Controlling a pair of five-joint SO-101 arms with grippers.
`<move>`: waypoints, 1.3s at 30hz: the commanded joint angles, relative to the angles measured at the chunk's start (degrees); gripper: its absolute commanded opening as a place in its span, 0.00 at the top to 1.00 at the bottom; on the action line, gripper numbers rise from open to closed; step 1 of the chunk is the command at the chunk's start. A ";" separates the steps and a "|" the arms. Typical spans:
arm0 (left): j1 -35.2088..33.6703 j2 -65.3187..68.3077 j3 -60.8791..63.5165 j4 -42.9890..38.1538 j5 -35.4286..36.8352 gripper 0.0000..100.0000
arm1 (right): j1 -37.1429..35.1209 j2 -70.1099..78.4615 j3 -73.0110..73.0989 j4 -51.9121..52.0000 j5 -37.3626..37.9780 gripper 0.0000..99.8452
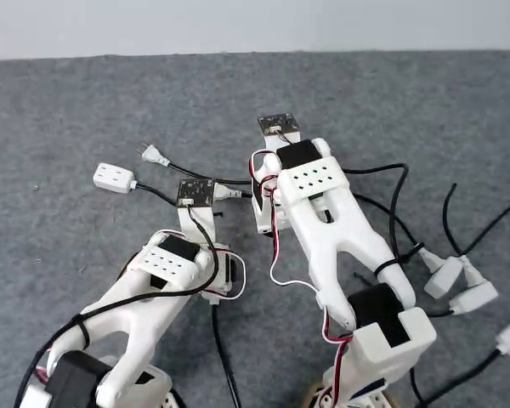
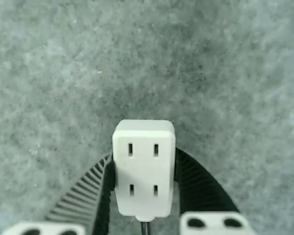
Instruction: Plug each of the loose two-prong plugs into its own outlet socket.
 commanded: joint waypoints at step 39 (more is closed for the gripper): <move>-18.73 -3.34 -8.48 6.77 -7.12 0.61 | 15.69 21.23 -16.09 -19.47 -19.78 0.84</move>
